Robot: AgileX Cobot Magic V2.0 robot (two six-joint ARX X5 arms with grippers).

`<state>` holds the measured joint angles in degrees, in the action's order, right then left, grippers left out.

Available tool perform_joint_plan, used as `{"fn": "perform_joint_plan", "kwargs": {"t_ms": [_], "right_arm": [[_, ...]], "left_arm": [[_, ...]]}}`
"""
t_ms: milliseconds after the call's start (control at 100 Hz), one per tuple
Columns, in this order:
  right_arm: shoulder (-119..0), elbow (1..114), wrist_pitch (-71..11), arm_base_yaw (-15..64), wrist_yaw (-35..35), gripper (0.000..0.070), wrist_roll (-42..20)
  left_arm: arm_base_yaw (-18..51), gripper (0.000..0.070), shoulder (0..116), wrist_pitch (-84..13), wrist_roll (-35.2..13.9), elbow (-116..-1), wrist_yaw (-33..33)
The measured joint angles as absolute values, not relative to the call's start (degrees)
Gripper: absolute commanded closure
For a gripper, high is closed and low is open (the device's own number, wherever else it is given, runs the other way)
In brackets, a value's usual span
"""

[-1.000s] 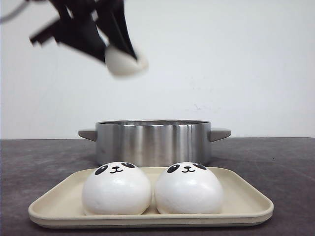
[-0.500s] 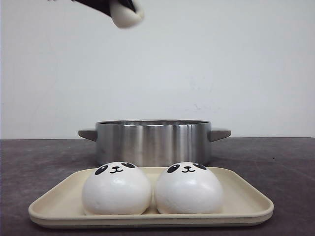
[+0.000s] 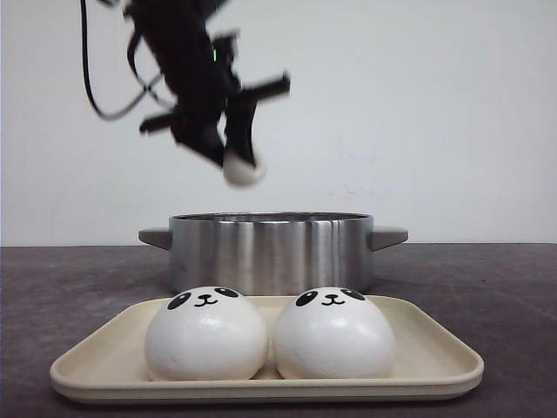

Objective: Steam buns
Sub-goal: 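Lift the bun with the left gripper, lower it into the steamer, release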

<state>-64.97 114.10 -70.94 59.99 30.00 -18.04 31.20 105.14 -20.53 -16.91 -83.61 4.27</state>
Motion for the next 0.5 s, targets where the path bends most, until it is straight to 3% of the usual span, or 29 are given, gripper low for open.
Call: {"fn": "perform_joint_plan", "kwargs": {"t_ms": [90, 290, 500], "right_arm": [[-64.97, 114.1, -71.77, 59.99, 30.0, 0.0697, -18.31], [-64.97, 114.1, -72.25, 59.99, 30.0, 0.0697, -18.37], [-64.95, 114.1, -72.88, 59.99, 29.98, 0.0697, -18.48]], "left_arm": [[30.5, 0.0642, 108.12, -20.16, -17.21, -83.61, 4.19], [29.47, 0.0444, 111.83, -18.52, -20.32, -83.61, 0.14], [29.5, 0.017, 111.87, -17.82, -20.75, -83.61, -0.01]]}}
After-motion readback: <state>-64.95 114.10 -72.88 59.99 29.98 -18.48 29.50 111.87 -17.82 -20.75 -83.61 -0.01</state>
